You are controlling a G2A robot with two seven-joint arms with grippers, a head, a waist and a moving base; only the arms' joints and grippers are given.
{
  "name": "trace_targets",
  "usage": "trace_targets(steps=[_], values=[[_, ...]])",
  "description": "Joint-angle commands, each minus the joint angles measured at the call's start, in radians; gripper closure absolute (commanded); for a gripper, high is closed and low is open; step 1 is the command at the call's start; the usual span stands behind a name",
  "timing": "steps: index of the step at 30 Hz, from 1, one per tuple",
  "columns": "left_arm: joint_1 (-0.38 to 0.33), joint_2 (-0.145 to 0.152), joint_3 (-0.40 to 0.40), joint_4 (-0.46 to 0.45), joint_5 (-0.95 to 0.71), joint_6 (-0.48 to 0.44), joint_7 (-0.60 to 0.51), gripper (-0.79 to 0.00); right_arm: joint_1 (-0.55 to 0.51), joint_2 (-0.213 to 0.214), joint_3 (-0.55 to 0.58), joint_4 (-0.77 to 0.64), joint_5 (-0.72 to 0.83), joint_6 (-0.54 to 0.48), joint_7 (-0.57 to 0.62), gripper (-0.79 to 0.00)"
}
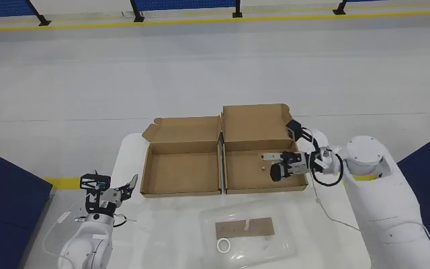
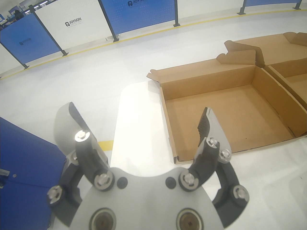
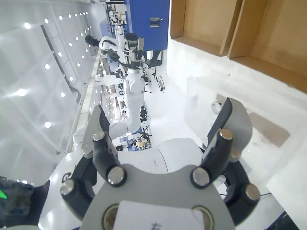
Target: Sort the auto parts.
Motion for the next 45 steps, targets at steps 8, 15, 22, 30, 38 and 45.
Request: trace_targets(steps=[8, 15, 22, 30, 38, 45], values=[[0.0, 0.0, 0.0, 0.0, 0.0, 0.0, 0.0, -0.785, -0.268, 0.034, 0.211, -0.136, 0.11, -0.111, 0.091, -0.785], [0.0, 0.0, 0.0, 0.0, 0.0, 0.0, 0.0, -0.785, -0.273, 0.035, 0.216, -0.14, 0.107, -0.116, 0.094, -0.785], [0.0, 0.0, 0.0, 0.0, 0.0, 0.0, 0.0, -0.785, -0.273, 0.035, 0.216, -0.14, 0.107, -0.116, 0.094, -0.785], [-0.003, 0.001, 0.009, -0.05, -0.028, -0.01, -0.228, -0.785, -0.273, 0.035, 0.216, -0.14, 0.107, -0.116, 0.094, -0.785], [0.001, 0.004, 0.018, -0.146, 0.018, -0.036, -0.346, -0.785, -0.273, 0.035, 0.216, -0.14, 0.107, -0.116, 0.094, -0.785], [-0.006, 0.006, 0.032, -0.177, 0.059, -0.058, -0.352, -0.785, -0.273, 0.035, 0.216, -0.14, 0.107, -0.116, 0.094, -0.785]])
